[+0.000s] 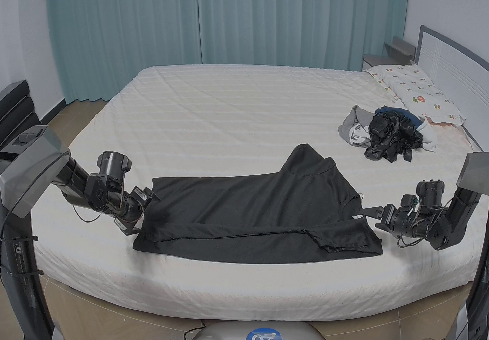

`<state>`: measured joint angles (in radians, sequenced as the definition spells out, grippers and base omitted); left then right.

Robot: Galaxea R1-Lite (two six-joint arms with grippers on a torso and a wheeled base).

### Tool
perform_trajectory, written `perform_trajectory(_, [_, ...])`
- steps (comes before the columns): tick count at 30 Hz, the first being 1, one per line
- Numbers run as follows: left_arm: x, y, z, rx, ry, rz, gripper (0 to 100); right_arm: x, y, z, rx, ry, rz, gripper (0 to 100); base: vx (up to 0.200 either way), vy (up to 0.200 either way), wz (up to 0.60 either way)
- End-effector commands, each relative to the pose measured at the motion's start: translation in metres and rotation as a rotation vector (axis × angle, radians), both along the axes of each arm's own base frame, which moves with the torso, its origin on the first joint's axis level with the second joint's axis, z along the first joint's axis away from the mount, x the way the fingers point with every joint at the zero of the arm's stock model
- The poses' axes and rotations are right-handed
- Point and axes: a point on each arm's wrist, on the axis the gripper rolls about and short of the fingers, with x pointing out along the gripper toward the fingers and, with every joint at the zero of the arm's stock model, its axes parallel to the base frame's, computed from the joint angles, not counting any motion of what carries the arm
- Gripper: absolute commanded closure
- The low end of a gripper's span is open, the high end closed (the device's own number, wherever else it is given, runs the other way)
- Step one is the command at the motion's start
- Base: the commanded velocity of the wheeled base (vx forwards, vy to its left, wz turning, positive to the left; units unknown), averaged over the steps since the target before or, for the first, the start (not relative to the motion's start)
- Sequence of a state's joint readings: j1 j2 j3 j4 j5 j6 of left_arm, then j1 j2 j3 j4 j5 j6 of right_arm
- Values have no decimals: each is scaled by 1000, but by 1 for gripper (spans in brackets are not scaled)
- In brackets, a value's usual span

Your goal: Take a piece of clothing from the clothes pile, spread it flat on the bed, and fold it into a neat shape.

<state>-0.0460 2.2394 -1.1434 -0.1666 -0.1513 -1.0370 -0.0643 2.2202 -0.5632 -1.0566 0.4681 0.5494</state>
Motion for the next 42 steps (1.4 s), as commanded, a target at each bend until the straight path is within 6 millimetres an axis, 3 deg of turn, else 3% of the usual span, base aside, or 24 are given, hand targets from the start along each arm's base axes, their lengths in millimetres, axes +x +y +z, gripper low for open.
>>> perform_trajectory(1, [-4,5,9,-9,-13,-4,0,-18,-5,11,3,0,-49,0,0,0,0])
perform_trajectory(9, [-19,2,7,-47,14,-85,0,-52,1,27,91,78,-198,0,0,0,0])
perform_trajectory(14, [-35,0,-1,13,47,-147,0,-60,1,20,128,121,-222,0,0,0,0])
perform_trajectory(27, [-29,-11,-7,51,15,-155,0,-75,4,5,127,102,-214,0,0,0,0])
perform_trajectory(28, [-28,-11,-9,57,20,-151,100,-76,7,5,126,101,-206,0,0,0,0])
perform_trajectory(42, [-17,2,-4,67,-11,-98,100,-79,9,6,125,98,-199,0,0,0,0])
